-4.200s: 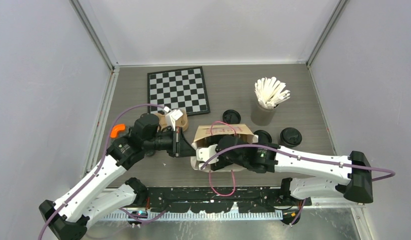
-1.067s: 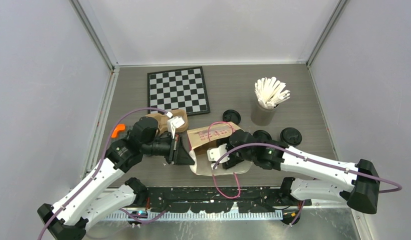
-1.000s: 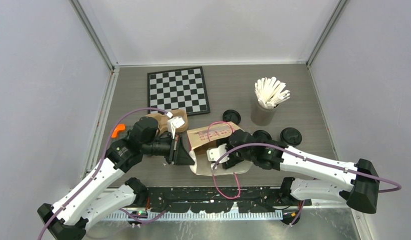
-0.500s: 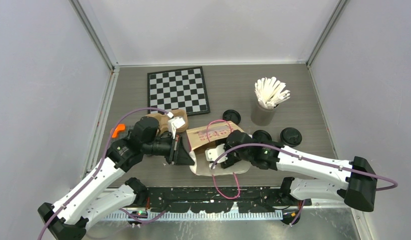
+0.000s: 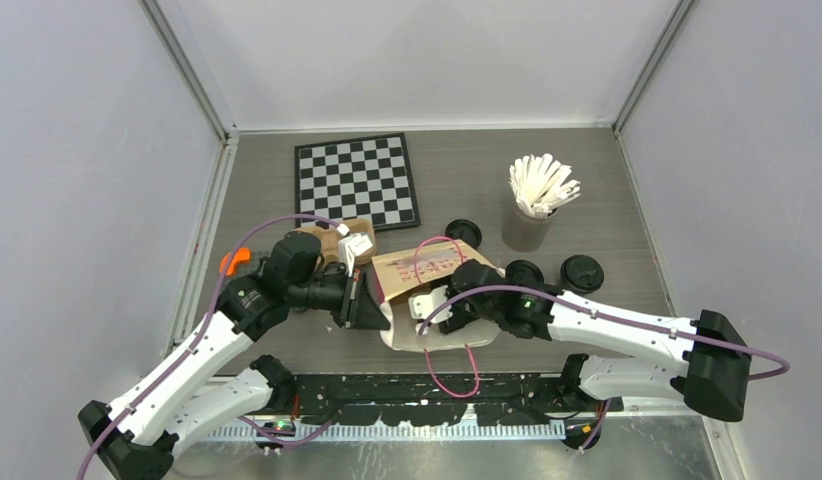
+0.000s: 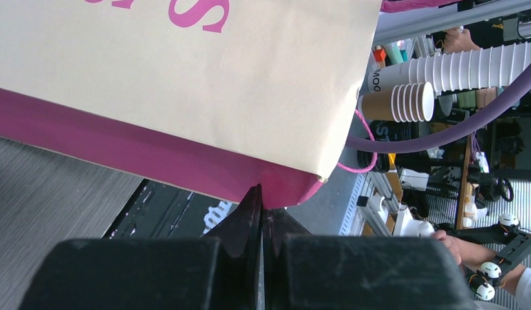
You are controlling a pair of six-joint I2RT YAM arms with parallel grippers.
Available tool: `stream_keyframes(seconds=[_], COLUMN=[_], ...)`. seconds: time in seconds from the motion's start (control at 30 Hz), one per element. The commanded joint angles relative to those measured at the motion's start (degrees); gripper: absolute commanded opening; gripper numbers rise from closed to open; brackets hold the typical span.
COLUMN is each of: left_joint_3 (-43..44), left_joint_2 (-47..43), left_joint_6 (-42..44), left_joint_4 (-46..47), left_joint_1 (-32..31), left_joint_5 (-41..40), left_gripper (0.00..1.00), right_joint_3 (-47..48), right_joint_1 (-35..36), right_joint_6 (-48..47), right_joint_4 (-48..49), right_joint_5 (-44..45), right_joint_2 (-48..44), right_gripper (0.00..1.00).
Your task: Pack the takeout coffee
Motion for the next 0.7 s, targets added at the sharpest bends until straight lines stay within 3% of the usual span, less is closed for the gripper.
stream_keyframes(seconds=[0.0, 0.33, 0.67], left_joint_3=[1.93, 2.06, 2.28], left_joint_2=[0.05, 0.21, 0.63], left_joint_6=[-0.27, -0.75, -0.91], left_joint_4=[1.19, 1.79, 2.24], left_joint_1=[-0.23, -0.26, -0.26], left_joint_5=[1.88, 1.90, 1.72], left_gripper=[0.02, 0.02, 0.03], right_joint_3=[-0.94, -1.58, 1.90], right_joint_1=[-1.30, -2.11, -2.08], right_joint_6=[0.61, 0.79, 0.87], right_joint_4=[0.64, 1.27, -4.88], right_joint_5=[0.20, 0.19, 0.03], right_joint_2=[1.48, 2.03, -0.80], right_gripper=[0.69, 0.72, 0.88])
